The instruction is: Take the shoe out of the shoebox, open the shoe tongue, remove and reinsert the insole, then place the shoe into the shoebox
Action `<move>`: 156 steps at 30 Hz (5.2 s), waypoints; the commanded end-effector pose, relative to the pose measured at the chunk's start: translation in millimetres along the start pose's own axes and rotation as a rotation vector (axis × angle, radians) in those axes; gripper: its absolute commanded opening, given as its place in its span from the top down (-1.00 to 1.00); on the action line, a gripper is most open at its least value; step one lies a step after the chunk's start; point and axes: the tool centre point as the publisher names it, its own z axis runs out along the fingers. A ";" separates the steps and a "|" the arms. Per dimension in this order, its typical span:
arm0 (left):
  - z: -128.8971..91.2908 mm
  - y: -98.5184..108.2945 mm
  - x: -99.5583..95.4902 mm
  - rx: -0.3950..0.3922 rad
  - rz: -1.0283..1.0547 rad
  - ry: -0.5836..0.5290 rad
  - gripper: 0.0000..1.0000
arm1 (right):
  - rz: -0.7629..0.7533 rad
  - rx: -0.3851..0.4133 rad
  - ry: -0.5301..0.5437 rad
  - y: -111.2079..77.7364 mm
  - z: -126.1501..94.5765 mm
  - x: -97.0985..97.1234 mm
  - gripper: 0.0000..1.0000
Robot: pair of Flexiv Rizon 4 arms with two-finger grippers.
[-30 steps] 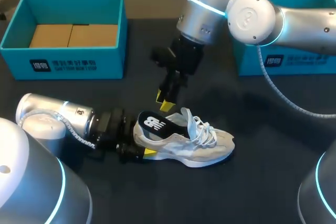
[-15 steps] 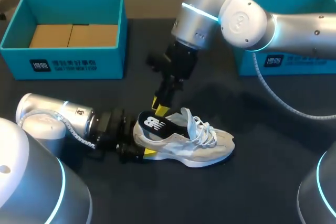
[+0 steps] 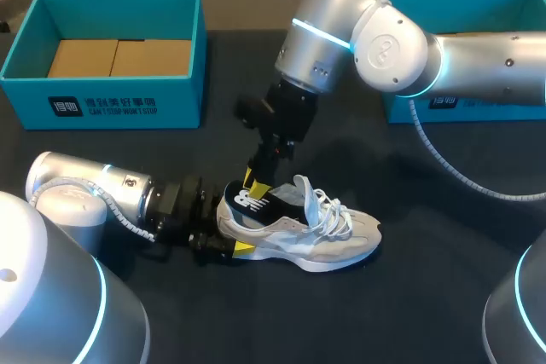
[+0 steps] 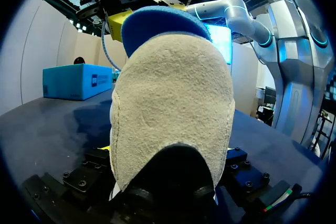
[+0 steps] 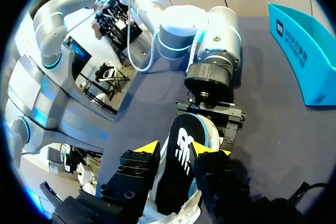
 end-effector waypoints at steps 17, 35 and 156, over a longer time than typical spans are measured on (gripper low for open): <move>1.3 1.6 -1.2 -0.004 -0.001 0.001 1.00 | 0.018 0.024 -0.022 4.4 -28.3 21.9 1.00; 1.3 1.6 -1.2 -0.004 -0.001 0.001 1.00 | 0.047 0.040 -0.060 -5.1 -73.8 25.5 1.00; 1.3 1.6 -1.2 -0.004 -0.001 0.001 1.00 | 0.115 -0.015 0.320 -15.3 2.5 -27.6 0.40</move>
